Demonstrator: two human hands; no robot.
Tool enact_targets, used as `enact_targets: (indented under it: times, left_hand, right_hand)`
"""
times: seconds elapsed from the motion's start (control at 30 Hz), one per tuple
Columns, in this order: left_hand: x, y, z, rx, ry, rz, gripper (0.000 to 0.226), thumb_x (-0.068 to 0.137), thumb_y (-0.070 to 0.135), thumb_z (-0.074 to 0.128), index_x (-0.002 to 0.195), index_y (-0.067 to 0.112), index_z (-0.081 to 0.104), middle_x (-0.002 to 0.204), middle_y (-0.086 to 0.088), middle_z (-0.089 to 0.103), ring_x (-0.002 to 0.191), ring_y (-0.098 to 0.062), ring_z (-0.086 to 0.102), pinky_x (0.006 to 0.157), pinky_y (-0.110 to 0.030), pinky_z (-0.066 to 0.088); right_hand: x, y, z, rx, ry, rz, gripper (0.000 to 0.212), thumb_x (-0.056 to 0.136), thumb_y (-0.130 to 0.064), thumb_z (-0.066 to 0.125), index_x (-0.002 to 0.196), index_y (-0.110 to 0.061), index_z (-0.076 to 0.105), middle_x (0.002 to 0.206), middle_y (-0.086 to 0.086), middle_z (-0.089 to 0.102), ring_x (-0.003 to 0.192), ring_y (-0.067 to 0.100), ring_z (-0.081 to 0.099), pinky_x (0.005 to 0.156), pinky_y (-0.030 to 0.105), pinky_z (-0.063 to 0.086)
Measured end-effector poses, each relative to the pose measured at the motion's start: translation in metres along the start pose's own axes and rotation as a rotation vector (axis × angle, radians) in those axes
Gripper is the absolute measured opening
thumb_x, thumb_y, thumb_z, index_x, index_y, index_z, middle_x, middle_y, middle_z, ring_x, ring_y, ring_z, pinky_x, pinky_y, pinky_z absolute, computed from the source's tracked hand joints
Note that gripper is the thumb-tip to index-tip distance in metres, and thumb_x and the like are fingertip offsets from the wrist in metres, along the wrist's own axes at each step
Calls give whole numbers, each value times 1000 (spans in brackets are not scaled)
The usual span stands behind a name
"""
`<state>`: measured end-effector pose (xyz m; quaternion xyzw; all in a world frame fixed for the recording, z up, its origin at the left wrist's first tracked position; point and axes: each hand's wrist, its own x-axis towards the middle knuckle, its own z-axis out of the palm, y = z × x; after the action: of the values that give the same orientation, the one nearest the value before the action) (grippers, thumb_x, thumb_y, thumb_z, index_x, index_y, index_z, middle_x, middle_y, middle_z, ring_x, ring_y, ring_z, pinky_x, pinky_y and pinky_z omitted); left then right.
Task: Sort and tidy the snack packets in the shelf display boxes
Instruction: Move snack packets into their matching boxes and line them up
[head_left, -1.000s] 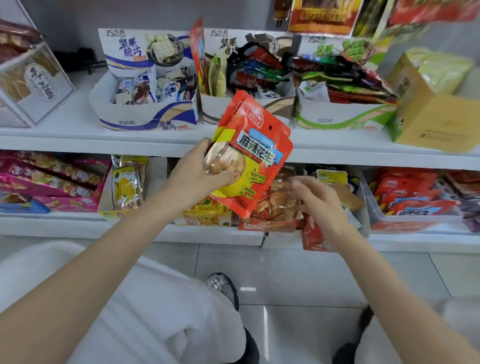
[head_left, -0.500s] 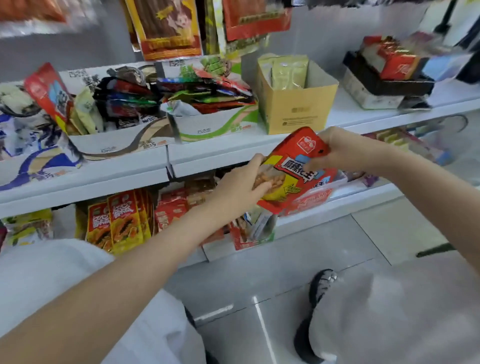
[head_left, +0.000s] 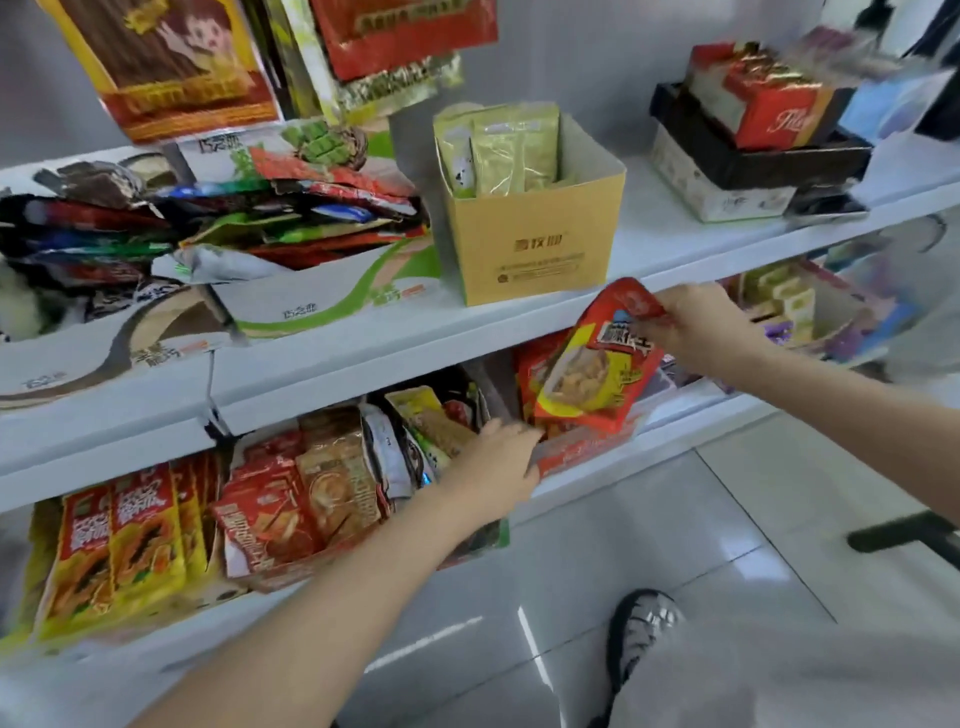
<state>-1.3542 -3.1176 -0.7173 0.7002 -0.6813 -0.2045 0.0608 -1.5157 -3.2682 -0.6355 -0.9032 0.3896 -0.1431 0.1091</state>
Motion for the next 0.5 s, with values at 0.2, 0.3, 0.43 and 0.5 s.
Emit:
enact_targets:
  times: [0.2, 0.3, 0.43, 0.5]
  left_hand:
    - [-7, -6, 13, 33, 90, 79, 41, 93, 14, 41, 133, 12, 46, 126, -2, 53, 126, -20, 26, 104, -24, 20]
    - [-10, -8, 13, -33, 67, 65, 36, 92, 15, 43, 127, 16, 53, 117, 0, 58, 120, -17, 29, 102, -25, 25]
    - [7, -11, 3, -19, -11, 42, 36, 93, 23, 46, 128, 25, 52, 132, -5, 48, 125, -21, 32, 105, -32, 26]
    - [16, -12, 0, 6, -56, 13, 39, 93, 28, 47, 131, 33, 49, 149, -5, 27, 135, -24, 23, 112, -38, 19]
  right_hand:
    - [-9, 10, 21, 41, 213, -177, 22, 85, -7, 58, 64, 0, 57, 53, 18, 54, 49, 32, 50, 52, 30, 31]
    - [-20, 18, 25, 78, 203, -266, 24, 81, -9, 57, 58, -4, 51, 46, 8, 48, 42, 21, 42, 44, 28, 26]
    - [-13, 28, 23, 144, 284, -159, 30, 84, -9, 57, 57, -6, 44, 45, -6, 27, 49, 20, 33, 51, 29, 10]
    - [-10, 30, 25, 165, 300, -128, 31, 87, -11, 56, 58, -7, 43, 45, -8, 28, 49, 21, 34, 51, 28, 12]
